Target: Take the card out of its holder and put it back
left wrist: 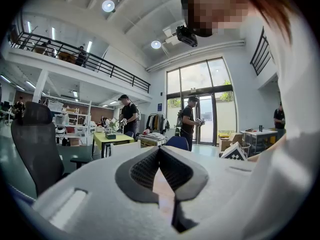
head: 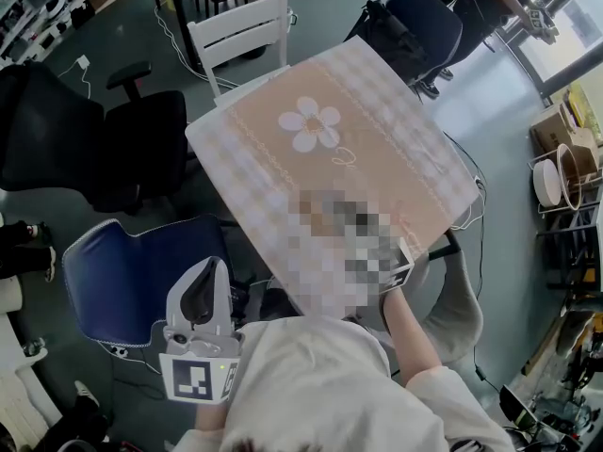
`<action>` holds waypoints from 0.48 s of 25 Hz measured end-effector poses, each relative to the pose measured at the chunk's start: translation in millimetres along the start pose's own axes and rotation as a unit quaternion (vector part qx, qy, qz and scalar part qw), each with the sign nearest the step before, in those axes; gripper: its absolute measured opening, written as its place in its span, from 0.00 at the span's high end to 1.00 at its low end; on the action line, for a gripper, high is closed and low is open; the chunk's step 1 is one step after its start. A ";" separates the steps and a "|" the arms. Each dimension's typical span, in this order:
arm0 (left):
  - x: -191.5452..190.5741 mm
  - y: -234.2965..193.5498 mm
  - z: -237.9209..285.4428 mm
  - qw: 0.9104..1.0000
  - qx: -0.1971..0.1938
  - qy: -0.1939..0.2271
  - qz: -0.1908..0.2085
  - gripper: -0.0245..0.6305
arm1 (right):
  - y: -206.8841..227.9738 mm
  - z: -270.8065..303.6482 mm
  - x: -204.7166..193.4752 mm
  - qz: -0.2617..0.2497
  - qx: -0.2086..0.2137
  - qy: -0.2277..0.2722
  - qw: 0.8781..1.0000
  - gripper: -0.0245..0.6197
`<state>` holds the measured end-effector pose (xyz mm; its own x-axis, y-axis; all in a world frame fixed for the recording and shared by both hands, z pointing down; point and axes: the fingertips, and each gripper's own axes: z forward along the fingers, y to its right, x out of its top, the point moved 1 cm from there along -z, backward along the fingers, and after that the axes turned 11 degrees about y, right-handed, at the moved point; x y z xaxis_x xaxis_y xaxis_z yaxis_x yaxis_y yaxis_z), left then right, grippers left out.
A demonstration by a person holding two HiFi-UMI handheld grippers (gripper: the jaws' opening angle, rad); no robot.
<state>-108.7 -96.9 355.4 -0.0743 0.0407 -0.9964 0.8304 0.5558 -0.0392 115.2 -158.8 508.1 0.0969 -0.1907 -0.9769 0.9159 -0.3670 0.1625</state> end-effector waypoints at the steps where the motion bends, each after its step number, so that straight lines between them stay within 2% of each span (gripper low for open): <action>1: -0.1 0.2 0.3 1.000 0.000 0.000 0.000 0.96 | -0.7 0.9 -1.6 -0.001 0.001 -0.004 1.000 0.93; 12: -0.6 -2.1 -0.1 1.000 0.006 -0.003 0.000 0.96 | -0.7 4.8 -12.2 -0.003 0.001 -0.020 1.000 0.93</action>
<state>-110.5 -98.0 356.0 -0.0718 0.0362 -0.9968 0.8372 0.5454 -0.0405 111.5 -160.6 520.6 0.0767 -0.2242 -0.9715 0.9155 -0.3702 0.1577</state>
